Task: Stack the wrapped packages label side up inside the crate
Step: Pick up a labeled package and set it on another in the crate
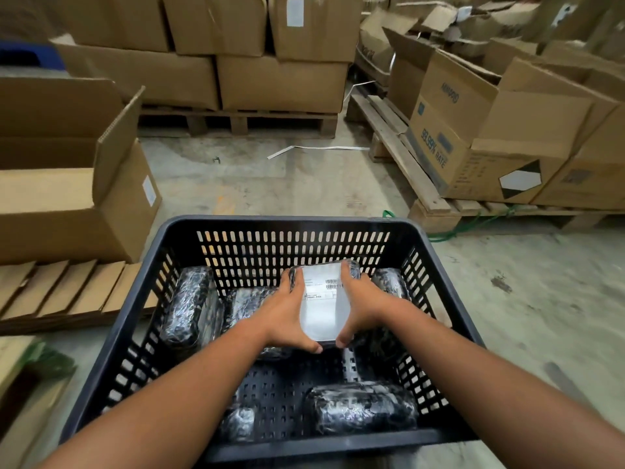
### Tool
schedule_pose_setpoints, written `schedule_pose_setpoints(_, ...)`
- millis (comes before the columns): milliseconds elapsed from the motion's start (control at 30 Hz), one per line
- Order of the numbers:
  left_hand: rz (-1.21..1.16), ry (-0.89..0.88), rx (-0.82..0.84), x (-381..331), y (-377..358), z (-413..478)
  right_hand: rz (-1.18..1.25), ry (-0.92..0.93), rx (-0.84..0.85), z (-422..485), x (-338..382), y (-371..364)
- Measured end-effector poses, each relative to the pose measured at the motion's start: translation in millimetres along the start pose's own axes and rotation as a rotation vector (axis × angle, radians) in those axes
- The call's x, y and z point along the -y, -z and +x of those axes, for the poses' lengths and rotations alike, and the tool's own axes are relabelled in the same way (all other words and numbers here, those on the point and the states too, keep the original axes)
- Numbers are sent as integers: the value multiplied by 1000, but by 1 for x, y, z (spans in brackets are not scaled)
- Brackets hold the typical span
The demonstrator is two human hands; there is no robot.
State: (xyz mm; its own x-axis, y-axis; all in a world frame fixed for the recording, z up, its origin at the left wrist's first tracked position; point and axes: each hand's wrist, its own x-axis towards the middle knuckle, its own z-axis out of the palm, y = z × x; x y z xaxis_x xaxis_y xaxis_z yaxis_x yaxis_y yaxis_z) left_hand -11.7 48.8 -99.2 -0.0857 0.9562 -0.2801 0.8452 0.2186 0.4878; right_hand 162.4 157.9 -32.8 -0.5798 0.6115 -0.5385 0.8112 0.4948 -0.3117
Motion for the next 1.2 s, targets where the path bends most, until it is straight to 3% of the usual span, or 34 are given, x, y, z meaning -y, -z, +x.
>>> schedule_pose_setpoints(267, 186, 62, 98, 3, -31, 23, -119, -107, 50, 23, -1, -34)
schedule_pose_setpoints(367, 271, 74, 161, 2, -40, 27, -199, -103, 109, 29, -1, -41)
schedule_pose_setpoints(633, 440, 105, 177, 0, -47, 30, -318, -58, 81, 30, 2, -55)
schedule_pose_setpoints(700, 418, 95, 176, -1, -46, 30, -305, -16, -9, 28, -1, -44)
schedule_pose_setpoints(800, 304, 49, 216, 1, -44, 31, -294, 12, -297, 20, -2, -10)
schedule_pose_setpoints(900, 251, 2, 228, 6, -41, 28, -326, -75, -490, 6, -8, 21)
schedule_pose_setpoints(1000, 264, -14, 213, 10, -44, 27, -318, -227, -374, -7, -21, 25)
schedule_pose_setpoints(1100, 276, -20, 200, 9, -46, 27, -338, -212, -275, -11, -29, 18)
schedule_pose_setpoints(1200, 276, -33, 194, 8, -46, 26, -97, -178, -263, -15, -38, 15)
